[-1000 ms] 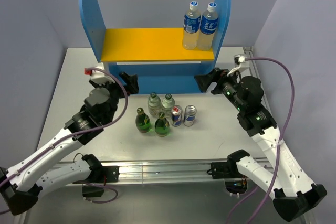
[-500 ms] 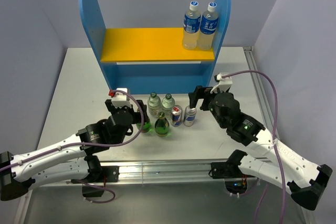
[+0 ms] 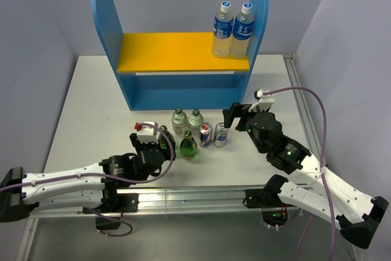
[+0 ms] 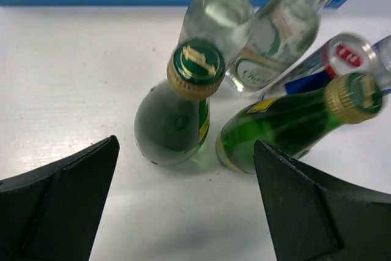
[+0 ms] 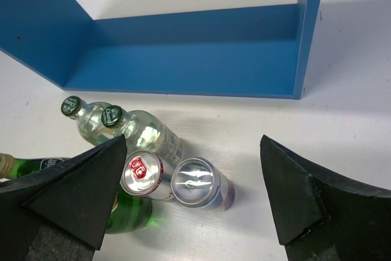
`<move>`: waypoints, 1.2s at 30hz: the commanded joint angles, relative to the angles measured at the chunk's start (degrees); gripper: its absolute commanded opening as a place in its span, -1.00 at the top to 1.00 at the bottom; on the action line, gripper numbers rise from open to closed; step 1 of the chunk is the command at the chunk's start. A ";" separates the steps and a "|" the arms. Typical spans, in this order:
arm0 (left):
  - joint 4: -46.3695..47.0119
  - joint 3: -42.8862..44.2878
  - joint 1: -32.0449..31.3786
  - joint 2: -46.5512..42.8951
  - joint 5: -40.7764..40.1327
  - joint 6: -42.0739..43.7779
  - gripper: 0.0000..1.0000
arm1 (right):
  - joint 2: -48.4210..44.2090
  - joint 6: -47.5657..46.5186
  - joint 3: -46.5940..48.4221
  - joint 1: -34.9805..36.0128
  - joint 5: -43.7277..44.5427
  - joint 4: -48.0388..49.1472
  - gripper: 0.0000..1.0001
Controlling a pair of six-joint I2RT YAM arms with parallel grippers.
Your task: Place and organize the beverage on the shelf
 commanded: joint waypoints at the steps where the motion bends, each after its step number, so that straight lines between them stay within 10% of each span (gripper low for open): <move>1: 8.22 -2.65 -0.79 4.13 -1.43 -1.07 -0.99 | -0.19 0.33 -0.38 0.36 1.04 1.40 -0.92; 12: 31.77 -4.59 7.01 19.44 1.02 9.29 -0.99 | -2.12 0.07 -1.70 0.36 0.60 1.40 -0.91; 36: 43.29 -7.93 10.28 34.47 -1.33 3.76 -0.74 | -0.45 -0.02 -3.63 0.36 0.51 2.89 -0.90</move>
